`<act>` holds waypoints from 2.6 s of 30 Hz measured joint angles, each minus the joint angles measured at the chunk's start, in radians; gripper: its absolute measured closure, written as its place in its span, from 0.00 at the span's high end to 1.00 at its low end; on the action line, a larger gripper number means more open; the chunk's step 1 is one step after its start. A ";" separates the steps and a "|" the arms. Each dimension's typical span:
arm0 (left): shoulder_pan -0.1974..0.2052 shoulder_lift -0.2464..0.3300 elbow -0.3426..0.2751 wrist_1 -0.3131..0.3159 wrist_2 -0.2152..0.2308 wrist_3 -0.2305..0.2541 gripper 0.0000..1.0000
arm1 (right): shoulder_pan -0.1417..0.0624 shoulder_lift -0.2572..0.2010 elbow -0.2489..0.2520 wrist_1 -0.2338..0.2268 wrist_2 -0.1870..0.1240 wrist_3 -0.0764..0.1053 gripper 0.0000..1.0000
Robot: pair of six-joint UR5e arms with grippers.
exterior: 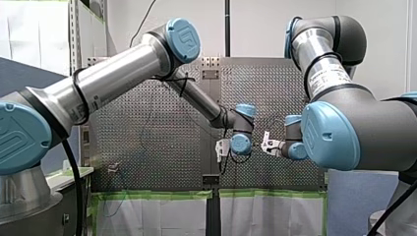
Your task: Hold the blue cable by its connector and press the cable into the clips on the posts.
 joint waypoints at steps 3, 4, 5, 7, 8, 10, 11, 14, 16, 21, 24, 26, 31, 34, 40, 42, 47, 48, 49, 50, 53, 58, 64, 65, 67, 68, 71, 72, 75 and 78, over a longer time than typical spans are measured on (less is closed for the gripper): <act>0.004 -0.017 0.000 0.016 -0.001 -0.002 1.00 | 0.000 0.000 0.000 0.000 0.000 0.000 0.00; 0.005 -0.021 0.000 0.020 -0.001 -0.001 1.00 | 0.000 0.000 0.000 -0.001 0.000 0.000 0.00; 0.005 -0.023 0.000 0.021 -0.001 0.000 1.00 | 0.000 0.000 0.000 -0.001 0.000 0.000 0.00; 0.007 -0.025 0.000 0.025 0.001 0.001 1.00 | 0.000 0.000 0.000 0.000 0.000 0.000 0.00; 0.008 -0.026 0.000 0.027 0.002 0.001 1.00 | 0.000 0.000 0.000 0.000 0.000 0.000 0.00; 0.010 -0.026 0.000 0.029 0.002 0.001 1.00 | 0.000 0.001 0.000 0.000 0.000 0.000 0.00; 0.011 -0.026 0.000 0.030 0.001 0.001 1.00 | 0.000 0.001 0.000 0.001 0.000 0.000 0.00; 0.012 -0.026 0.000 0.030 0.000 0.001 1.00 | 0.000 0.001 0.000 0.001 0.000 0.000 0.00; 0.014 -0.026 0.000 0.030 -0.001 0.002 1.00 | 0.000 0.001 0.000 0.001 0.000 0.000 0.00; 0.018 -0.027 0.000 0.022 -0.027 0.013 1.00 | 0.000 0.001 0.000 0.000 0.000 0.003 0.00; 0.019 -0.027 0.000 0.015 -0.046 0.019 1.00 | 0.000 0.001 0.000 -0.001 0.000 0.004 0.00; 0.019 -0.027 0.000 0.013 -0.052 0.021 1.00 | 0.000 0.001 0.000 -0.001 0.000 0.004 0.00; 0.019 -0.026 0.000 0.013 -0.056 0.021 1.00 | 0.000 0.001 0.000 0.000 0.000 0.005 0.00; 0.019 -0.026 0.000 0.013 -0.056 0.020 1.00 | 0.000 0.002 0.000 0.000 0.000 0.005 0.00; 0.020 -0.026 0.000 0.013 -0.056 0.020 1.00 | 0.000 0.002 0.000 0.000 0.000 0.005 0.00; 0.019 -0.026 0.000 0.013 -0.056 0.021 1.00 | 0.000 0.002 0.000 0.000 0.000 0.005 0.00; 0.020 -0.026 0.000 0.012 -0.056 0.020 1.00 | 0.000 0.002 0.000 0.013 0.000 0.002 0.00; 0.020 -0.026 0.000 0.011 -0.055 0.020 1.00 | 0.000 0.002 0.000 0.017 0.000 0.001 0.00; 0.019 -0.026 0.000 0.009 -0.055 0.019 1.00 | 0.000 0.002 0.000 0.021 0.001 0.000 0.00; 0.019 -0.026 0.000 0.007 -0.055 0.018 1.00 | 0.000 0.002 0.000 0.025 0.001 -0.001 0.00; 0.018 -0.026 0.000 -0.001 -0.056 0.018 1.00 | 0.000 0.001 0.000 0.031 0.001 -0.002 0.00; 0.017 -0.026 0.000 -0.028 -0.056 0.010 1.00 | 0.000 0.001 0.000 0.036 0.003 -0.005 0.00; 0.014 -0.026 0.000 -0.068 -0.064 0.007 1.00 | -0.008 0.001 0.000 0.037 0.004 -0.006 0.00; 0.012 -0.026 -0.001 -0.070 -0.069 0.007 1.00 | -0.013 0.001 0.000 0.037 0.005 -0.006 0.00; 0.006 -0.026 -0.002 -0.074 -0.086 0.008 1.00 | -0.019 0.001 0.000 0.037 0.005 -0.006 0.00; 0.003 -0.025 -0.004 -0.075 -0.093 0.008 1.00 | -0.023 0.001 0.000 0.037 0.005 -0.006 0.00; -0.006 -0.013 -0.021 -0.067 -0.115 0.011 1.00 | -0.031 0.001 0.000 0.037 0.005 -0.006 0.00; -0.009 -0.007 -0.028 -0.061 -0.119 0.011 1.00 | -0.033 0.002 0.000 0.037 0.005 -0.006 0.00; -0.015 0.020 -0.057 -0.035 -0.129 0.011 1.00 | -0.040 0.001 0.000 0.038 0.005 -0.007 0.00; -0.022 0.050 -0.087 -0.006 -0.141 0.011 1.00 | -0.043 0.002 0.000 0.038 0.005 -0.009 0.00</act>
